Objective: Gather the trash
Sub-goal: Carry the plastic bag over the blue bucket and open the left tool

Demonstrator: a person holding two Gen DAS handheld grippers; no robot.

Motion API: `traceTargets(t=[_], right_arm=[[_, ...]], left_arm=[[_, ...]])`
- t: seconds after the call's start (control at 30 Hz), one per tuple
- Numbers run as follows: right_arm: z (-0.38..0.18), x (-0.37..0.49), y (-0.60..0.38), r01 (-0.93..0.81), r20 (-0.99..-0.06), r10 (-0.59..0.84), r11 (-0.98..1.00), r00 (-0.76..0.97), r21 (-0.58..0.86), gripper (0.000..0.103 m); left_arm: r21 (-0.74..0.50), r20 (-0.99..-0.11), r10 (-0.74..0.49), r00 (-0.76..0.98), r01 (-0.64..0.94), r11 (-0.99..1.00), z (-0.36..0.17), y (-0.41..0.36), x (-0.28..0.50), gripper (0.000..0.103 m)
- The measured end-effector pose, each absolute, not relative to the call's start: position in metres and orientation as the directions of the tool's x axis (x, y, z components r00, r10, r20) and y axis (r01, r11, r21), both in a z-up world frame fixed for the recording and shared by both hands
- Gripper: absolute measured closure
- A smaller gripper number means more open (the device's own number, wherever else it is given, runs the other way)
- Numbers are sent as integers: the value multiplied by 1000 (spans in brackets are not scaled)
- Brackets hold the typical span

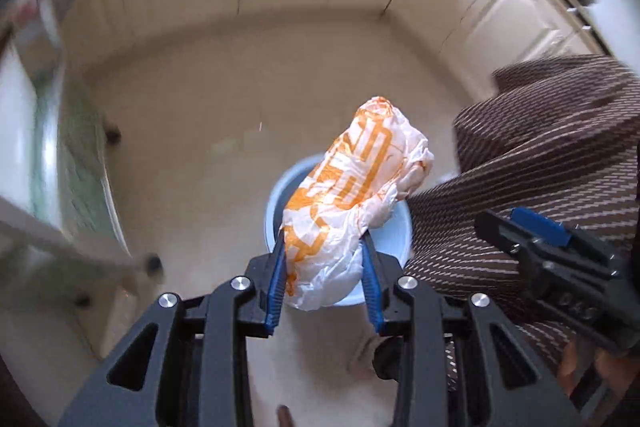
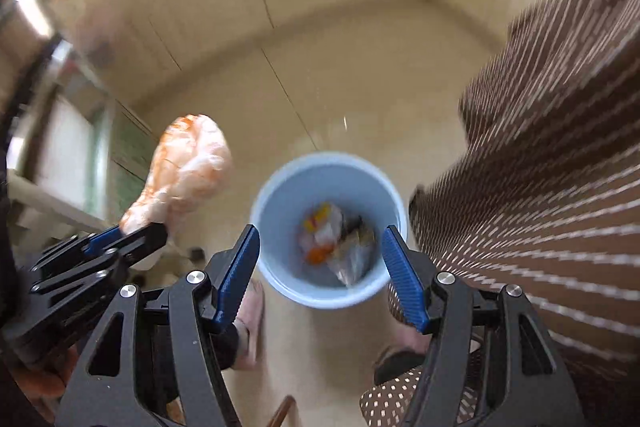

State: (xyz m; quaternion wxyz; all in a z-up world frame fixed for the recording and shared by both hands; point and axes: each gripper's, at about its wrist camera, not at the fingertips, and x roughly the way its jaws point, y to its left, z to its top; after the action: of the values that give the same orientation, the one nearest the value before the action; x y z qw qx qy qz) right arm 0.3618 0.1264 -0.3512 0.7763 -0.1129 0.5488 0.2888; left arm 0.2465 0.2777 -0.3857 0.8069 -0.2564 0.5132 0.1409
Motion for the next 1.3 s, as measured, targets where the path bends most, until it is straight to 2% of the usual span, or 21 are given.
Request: traceTargets(t=[0.23, 0.5, 0.57, 0.63, 0.67, 0.7, 0.73, 0.93, 1.0, 1.07, 1.3], right_arm=[[-481, 410, 118, -466, -979, 159, 881, 128, 82, 42], [-576, 435, 99, -375, -999, 49, 926, 19, 38, 42], [-595, 437, 99, -383, -1000, -9, 924, -8, -5, 49], [-607, 436, 96, -371, -999, -10, 929, -53, 11, 76], [-615, 437, 94, -364, -997, -5, 931, -82, 25, 78], [-617, 437, 94, -361, -996, 11, 931, -89, 43, 84], [-616, 435, 97, -366, -996, 14, 929, -87, 45, 85], [-615, 431, 102, -379, -997, 4, 925, -77, 33, 85], [-616, 433, 101, -379, -997, 5, 925, -78, 35, 85], [-616, 433, 99, -381, -997, 7, 924, -79, 37, 85], [-617, 435, 95, -375, -996, 19, 926, -86, 50, 85]], left_arm=[[-316, -936, -162, 311, -545, 777, -491, 258, 288, 71], [-336, -941, -241, 237, -577, 744, -567, 245, 332, 71], [-329, -944, -244, 221, -587, 740, -578, 243, 340, 71], [-321, -947, -250, 202, -592, 739, -589, 243, 346, 71], [-317, -949, -251, 194, -593, 741, -593, 242, 350, 70], [-312, -950, -250, 187, -591, 743, -596, 242, 351, 70], [-305, -952, -247, 179, -592, 747, -600, 242, 353, 70], [-269, -963, -222, 154, -597, 756, -608, 241, 355, 67], [-270, -963, -223, 153, -599, 754, -608, 239, 356, 63], [-272, -962, -226, 152, -603, 750, -609, 235, 355, 53], [-253, -967, -202, 153, -595, 763, -598, 233, 355, 41]])
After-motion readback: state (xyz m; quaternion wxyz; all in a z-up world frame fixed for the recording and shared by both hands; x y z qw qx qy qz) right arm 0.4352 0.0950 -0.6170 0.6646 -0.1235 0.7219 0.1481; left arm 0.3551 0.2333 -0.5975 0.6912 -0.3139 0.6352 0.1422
